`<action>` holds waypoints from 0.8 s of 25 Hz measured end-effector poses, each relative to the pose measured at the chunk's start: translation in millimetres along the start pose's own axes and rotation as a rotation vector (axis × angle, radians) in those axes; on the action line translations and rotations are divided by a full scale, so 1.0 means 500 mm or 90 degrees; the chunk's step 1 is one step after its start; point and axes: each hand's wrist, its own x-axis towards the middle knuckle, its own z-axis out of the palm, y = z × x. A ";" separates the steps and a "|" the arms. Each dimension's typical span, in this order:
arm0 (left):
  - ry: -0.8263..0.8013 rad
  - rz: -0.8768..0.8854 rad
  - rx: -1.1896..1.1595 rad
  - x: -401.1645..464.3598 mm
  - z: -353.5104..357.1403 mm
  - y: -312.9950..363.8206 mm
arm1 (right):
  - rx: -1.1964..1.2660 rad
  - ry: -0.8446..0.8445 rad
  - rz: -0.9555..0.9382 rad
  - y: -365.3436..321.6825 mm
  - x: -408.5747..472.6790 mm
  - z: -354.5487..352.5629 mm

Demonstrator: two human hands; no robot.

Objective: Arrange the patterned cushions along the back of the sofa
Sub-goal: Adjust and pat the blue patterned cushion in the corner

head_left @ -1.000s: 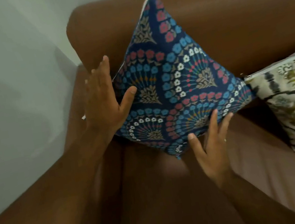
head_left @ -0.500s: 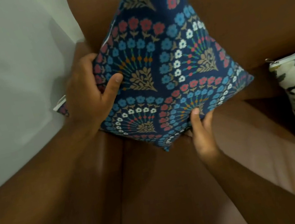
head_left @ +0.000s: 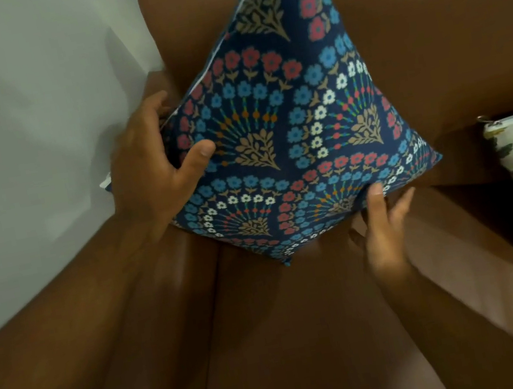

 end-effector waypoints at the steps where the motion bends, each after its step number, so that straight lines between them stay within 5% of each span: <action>1: -0.016 -0.020 0.006 0.000 0.002 0.005 | 0.037 -0.017 0.014 -0.012 0.008 0.004; 7: 0.035 -0.042 0.055 -0.030 -0.031 -0.024 | -0.005 -0.084 0.025 -0.006 0.009 0.076; 12: 0.013 -0.024 0.043 -0.023 -0.025 -0.025 | -0.330 0.026 -0.261 -0.059 0.011 0.013; 14: 0.015 -0.023 0.069 -0.013 -0.017 -0.027 | -0.444 -0.039 -0.373 -0.086 0.050 0.002; 20: 0.076 -0.087 0.102 -0.022 -0.039 -0.074 | -0.555 -0.155 -0.392 -0.052 0.043 0.123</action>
